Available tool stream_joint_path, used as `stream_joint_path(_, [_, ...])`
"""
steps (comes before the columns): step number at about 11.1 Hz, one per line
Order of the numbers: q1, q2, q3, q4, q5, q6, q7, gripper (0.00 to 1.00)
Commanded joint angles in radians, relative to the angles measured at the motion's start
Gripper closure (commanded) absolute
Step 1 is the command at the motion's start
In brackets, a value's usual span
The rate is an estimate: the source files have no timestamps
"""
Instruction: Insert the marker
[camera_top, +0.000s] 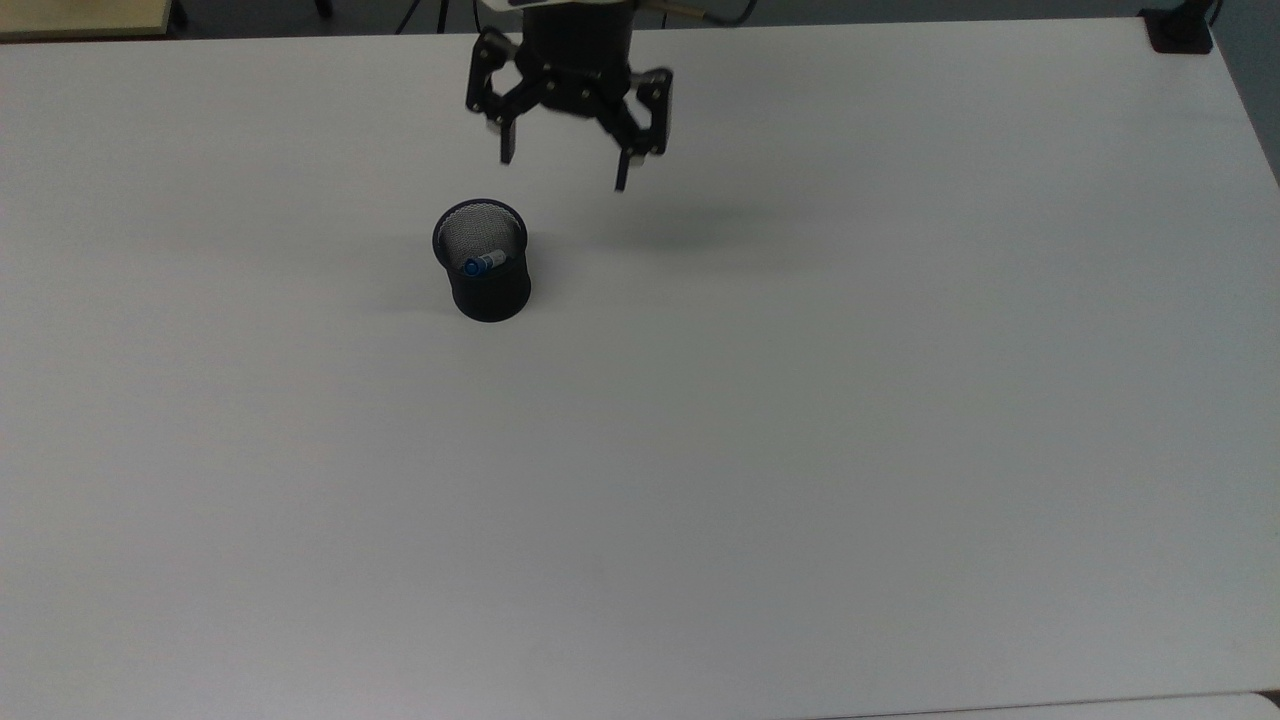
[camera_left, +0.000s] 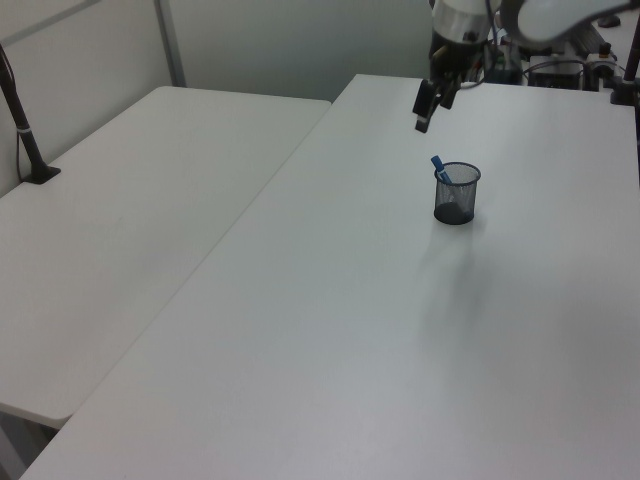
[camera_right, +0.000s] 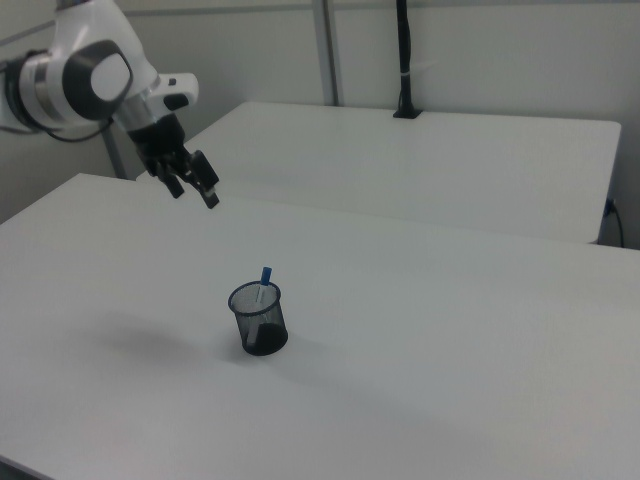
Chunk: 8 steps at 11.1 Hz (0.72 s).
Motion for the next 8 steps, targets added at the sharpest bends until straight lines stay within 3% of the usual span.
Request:
stream_joint_path(1, [-0.012, 0.002, -0.022, 0.145, 0.103, -0.319, -0.234, 0.00])
stream_joint_path(3, [-0.058, -0.013, -0.024, 0.153, 0.105, -0.407, -0.290, 0.00])
stream_joint_path(8, [-0.063, -0.042, -0.057, 0.185, 0.108, -0.443, -0.279, 0.00])
